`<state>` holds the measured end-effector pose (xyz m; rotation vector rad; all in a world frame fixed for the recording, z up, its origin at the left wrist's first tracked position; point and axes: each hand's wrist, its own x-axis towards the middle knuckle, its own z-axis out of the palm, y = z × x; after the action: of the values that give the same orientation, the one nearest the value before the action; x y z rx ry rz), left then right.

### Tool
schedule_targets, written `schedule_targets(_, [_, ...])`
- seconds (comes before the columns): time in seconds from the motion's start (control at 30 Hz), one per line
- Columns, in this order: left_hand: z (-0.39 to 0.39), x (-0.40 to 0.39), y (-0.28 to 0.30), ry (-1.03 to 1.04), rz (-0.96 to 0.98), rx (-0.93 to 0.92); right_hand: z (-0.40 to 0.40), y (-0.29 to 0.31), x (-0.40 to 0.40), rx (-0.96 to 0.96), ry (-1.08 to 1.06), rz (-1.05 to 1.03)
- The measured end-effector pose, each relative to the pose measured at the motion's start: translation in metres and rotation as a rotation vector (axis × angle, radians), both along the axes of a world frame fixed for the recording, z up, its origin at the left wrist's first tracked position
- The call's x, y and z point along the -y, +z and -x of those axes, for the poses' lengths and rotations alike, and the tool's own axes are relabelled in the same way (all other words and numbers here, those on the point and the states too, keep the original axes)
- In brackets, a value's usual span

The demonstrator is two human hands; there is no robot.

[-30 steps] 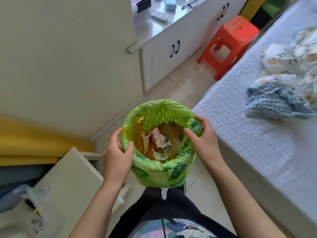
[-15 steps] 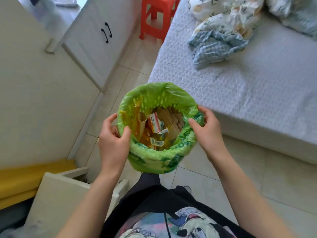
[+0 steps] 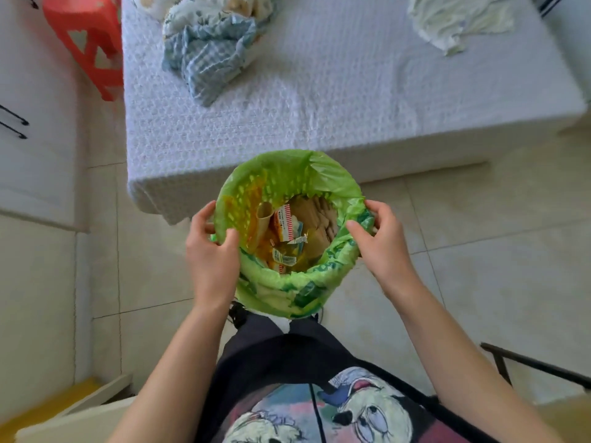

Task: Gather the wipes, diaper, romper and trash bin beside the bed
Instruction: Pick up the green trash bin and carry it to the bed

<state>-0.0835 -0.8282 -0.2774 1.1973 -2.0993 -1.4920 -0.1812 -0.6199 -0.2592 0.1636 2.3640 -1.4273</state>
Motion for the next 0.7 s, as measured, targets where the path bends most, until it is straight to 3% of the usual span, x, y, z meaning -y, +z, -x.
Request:
schedule_targets(0.27, [0.089, -0.127, -0.006, -0.320, -0.004, -0.021, 0.008, 0.002, -0.142, -0.041, -0.457, 0.031])
schedule_targets(0.7, [0.266, -0.277, -0.009, -0.901, -0.083, 0.103, 0.072, -0.004, -0.278, -0.026, -1.019, 0.107])
